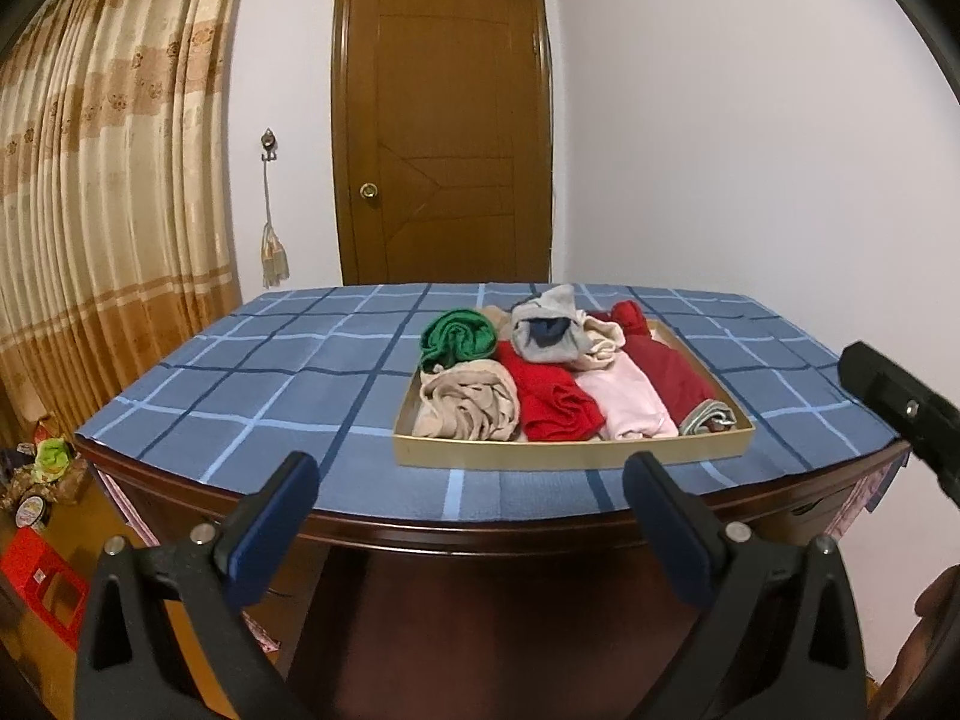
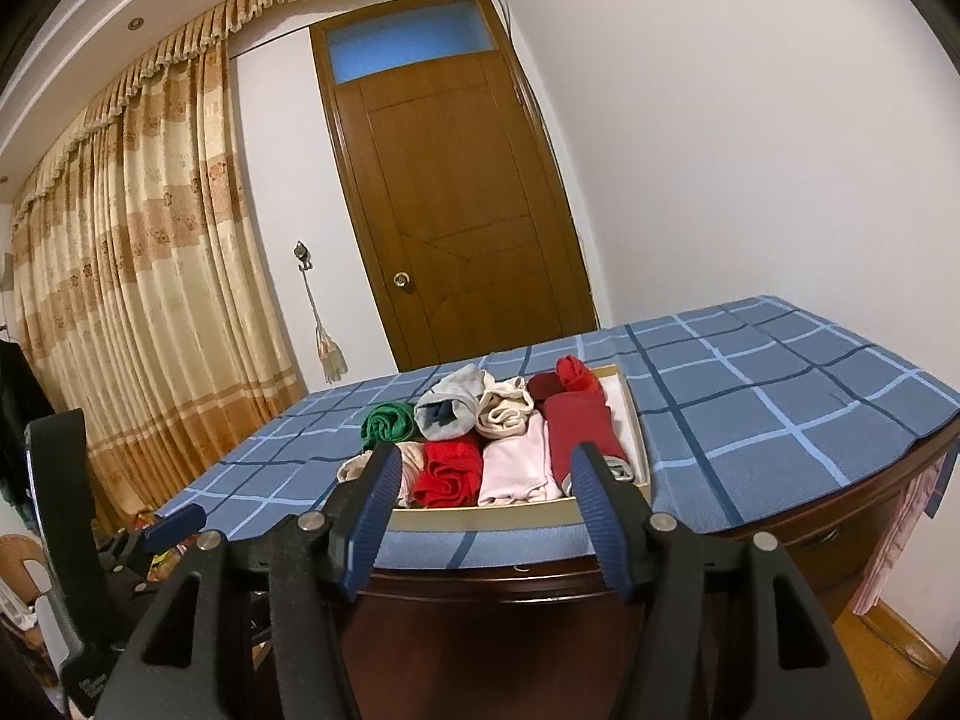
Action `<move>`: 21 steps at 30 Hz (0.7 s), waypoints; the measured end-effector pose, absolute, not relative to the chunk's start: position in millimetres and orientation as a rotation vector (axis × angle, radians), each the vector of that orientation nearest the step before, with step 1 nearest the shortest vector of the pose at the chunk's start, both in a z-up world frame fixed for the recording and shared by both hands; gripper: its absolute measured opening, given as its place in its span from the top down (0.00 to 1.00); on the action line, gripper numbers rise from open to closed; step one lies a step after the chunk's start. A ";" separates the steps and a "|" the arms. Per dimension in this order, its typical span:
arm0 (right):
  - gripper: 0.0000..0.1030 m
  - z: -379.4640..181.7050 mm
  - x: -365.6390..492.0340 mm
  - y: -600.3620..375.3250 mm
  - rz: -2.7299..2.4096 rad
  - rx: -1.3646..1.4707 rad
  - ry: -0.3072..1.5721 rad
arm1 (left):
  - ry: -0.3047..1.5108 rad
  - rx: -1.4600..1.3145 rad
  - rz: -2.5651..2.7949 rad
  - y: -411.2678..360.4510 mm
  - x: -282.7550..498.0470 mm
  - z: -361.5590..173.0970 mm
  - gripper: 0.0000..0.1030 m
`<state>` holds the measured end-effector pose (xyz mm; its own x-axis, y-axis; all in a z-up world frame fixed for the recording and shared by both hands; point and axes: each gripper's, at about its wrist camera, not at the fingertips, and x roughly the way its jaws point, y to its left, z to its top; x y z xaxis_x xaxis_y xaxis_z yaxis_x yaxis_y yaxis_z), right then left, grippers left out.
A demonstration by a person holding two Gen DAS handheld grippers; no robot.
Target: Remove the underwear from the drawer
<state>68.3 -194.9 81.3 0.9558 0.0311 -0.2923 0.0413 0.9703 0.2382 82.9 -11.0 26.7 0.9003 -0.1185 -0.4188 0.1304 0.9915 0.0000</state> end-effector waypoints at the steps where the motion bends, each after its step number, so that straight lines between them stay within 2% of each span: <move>1: 0.40 81.9 66.5 -193.6 -0.007 0.239 0.293 | 0.426 0.034 -0.119 -11.3 82.5 26.8 0.00; 7: 0.33 87.3 55.5 -188.2 -0.021 0.215 0.247 | 0.386 0.036 -0.092 -6.3 76.4 31.0 0.00; 21: 0.32 90.0 49.4 -181.7 -0.029 0.196 0.227 | 0.356 0.041 -0.071 -4.5 67.7 36.6 0.00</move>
<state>49.4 -181.7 90.0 0.9741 -0.0060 -0.2262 0.0502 0.9805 0.1898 67.7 -4.5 36.6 0.9347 -0.0625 -0.3498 0.0770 0.9966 0.0278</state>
